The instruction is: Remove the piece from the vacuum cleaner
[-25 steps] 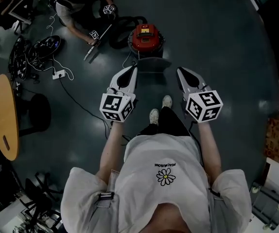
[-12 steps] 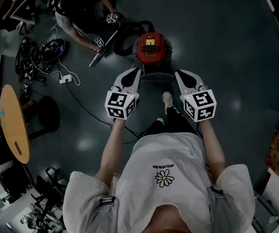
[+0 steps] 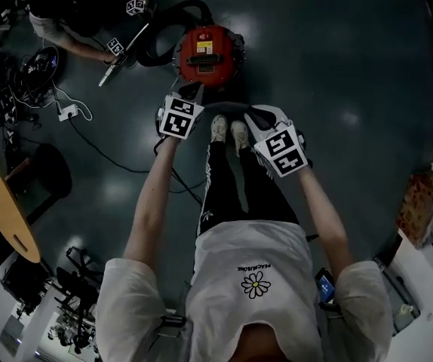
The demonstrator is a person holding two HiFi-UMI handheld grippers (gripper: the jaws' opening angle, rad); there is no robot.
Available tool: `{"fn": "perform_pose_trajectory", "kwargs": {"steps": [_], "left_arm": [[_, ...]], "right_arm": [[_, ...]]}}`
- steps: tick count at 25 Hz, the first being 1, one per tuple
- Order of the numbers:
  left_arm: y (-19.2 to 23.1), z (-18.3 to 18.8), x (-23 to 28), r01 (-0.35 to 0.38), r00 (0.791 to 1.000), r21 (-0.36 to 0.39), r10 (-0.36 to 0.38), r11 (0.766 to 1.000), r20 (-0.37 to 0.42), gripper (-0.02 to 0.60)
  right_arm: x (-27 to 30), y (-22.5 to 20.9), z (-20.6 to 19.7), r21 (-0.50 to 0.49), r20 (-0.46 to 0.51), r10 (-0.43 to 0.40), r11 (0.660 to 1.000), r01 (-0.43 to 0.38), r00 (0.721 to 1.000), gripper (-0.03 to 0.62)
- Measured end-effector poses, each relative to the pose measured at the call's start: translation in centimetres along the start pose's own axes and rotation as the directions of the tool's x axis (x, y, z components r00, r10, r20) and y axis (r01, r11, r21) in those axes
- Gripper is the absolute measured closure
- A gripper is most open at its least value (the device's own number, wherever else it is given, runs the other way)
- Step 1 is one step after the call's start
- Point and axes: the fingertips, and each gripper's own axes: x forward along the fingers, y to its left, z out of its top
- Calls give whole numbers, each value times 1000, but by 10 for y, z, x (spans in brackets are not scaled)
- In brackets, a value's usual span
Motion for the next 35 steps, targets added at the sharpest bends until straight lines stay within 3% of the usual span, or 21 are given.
{"fn": "perform_pose_trajectory", "kwargs": {"steps": [3,7,14,17,19,21,27,29,30,32,35], "left_arm": [[6,-23,43,35,995,-2,-35,999,-93,581],[10,-53,94,82,978,36,-73,996,-196,581],[35,-91,151,26,972,61,-11,998,-235,581],[42,-103,165,28,965,65,-10,997,-262,580],[41,-104,167,40,967,71,-21,997,-252,580],[38,-105,166,65,963,71,-44,995,-265,580],[37,-104,169,133,942,94,-96,987,-322,580],[37,-105,168,131,941,113,-88,985,-326,580],[37,-105,168,129,941,118,-84,985,-326,580],[37,-105,169,130,941,116,-86,985,-327,580],[37,-105,168,134,942,106,-93,985,-323,580]], "right_arm": [[37,-9,-34,12,-107,39,999,-37,994,491],[82,-20,-85,-16,-256,59,998,-65,965,451],[163,-31,-176,-101,-511,62,986,-132,858,429],[187,-34,-209,-117,-595,48,983,-145,802,427],[197,-36,-224,-134,-624,38,979,-156,780,427],[202,-38,-234,-160,-633,27,973,-165,773,428],[219,-58,-237,-229,-611,-56,967,-109,790,461],[223,-60,-233,-263,-598,-74,959,-108,798,444],[225,-60,-231,-278,-596,-75,953,-118,799,404],[229,-58,-232,-290,-610,-62,945,-150,790,382],[233,-50,-242,-271,-659,-30,942,-200,751,392]]}}
